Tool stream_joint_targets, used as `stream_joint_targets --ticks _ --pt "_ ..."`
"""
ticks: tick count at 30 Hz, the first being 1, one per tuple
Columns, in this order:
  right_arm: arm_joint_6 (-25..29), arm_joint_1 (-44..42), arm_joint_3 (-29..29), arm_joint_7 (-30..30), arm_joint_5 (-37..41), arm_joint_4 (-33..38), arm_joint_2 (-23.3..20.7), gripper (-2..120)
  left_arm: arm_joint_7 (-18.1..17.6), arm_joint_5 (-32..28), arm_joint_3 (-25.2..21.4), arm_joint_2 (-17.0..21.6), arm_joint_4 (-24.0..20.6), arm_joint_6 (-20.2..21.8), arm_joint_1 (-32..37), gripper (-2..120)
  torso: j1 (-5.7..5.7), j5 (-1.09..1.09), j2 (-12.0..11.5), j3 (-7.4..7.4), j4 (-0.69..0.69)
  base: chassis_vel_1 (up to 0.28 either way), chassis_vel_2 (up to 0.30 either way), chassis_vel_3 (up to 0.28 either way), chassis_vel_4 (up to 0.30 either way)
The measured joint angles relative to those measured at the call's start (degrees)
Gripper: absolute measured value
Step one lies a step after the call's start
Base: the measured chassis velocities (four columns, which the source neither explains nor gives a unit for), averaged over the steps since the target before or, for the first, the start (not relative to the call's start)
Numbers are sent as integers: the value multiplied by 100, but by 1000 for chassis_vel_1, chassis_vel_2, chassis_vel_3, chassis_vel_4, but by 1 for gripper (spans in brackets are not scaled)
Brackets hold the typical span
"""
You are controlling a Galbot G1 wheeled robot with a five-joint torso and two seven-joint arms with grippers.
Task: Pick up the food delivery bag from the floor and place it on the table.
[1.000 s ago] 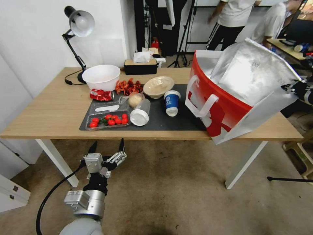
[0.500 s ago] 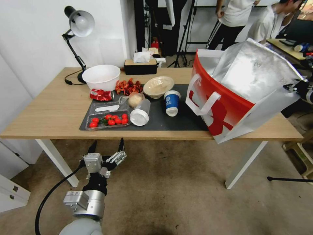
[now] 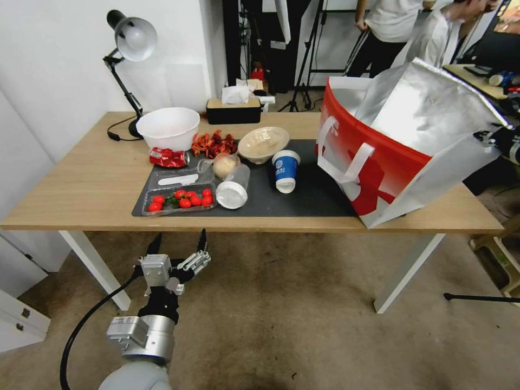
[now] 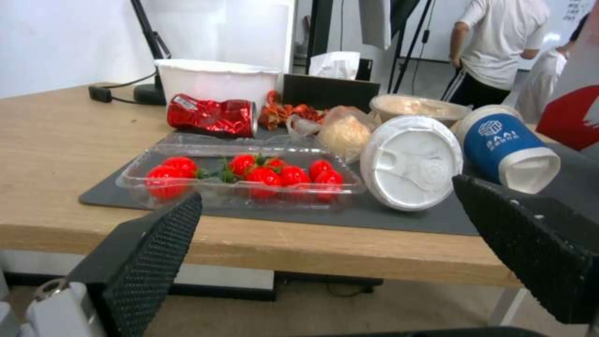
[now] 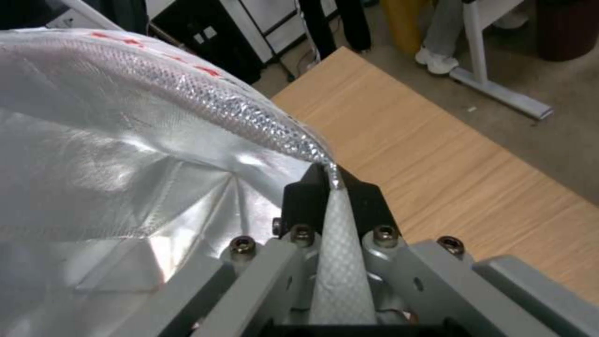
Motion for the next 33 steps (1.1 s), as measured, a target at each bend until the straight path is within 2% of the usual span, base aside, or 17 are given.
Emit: stream_joint_targets --ticks 1,4,7,16,17,18,20,24,26,27,30,31,33 --pt "0 0 0 0 0 0 0 0 0 0 0 0 0 0 0 100 0 0 0 0 0 0 0 0 0" --pt "44 471 -490 36 -76 -77 115 0 0 1 6 -7 9 4 -2 100 0 1 0 0 2 0 0 0 0" --pt "40 536 -596 35 -115 -86 144 0 0 0 6 -5 16 5 -1 100 0 1 0 0 1 0 0 0 0" --pt "7 405 -489 -94 -305 -103 155 0 2 -3 15 9 24 26 -19 100 0 0 0 0 0 0 0 0 0" --pt "27 345 -447 -201 -384 -114 145 6 3 -4 16 15 25 29 -19 100 0 0 0 0 0 0 0 0 0" --pt "27 345 -447 -201 -384 -114 145 6 3 -4 16 15 25 29 -19 100 0 0 0 0 0 0 0 0 0" --pt "91 246 -366 -439 -502 -129 126 18 4 -6 16 22 24 31 -12 100 0 0 0 0 0 0 0 0 0" --pt "143 234 -358 -563 -604 -140 116 27 8 -6 16 22 22 31 -4 100 0 1 0 0 0 0 0 0 0" --pt "170 235 -377 -690 -759 -156 99 39 11 -2 17 17 20 29 5 100 0 0 0 0 0 0 0 0 0" --pt "170 235 -377 -690 -759 -156 99 39 11 -2 17 17 20 29 5 100 0 0 0 0 0 0 0 0 0" --pt "178 192 -406 -849 -1034 -166 89 54 13 13 24 5 19 14 16 100 0 1 0 0 1 0 0 0 0" --pt "178 192 -406 -849 -1034 -166 89 54 13 13 24 5 19 14 16 100 0 1 0 0 1 0 0 0 0" --pt "186 139 -407 -941 -1236 -173 85 62 14 24 28 1 20 -3 23 100 0 0 0 0 0 0 0 0 0"
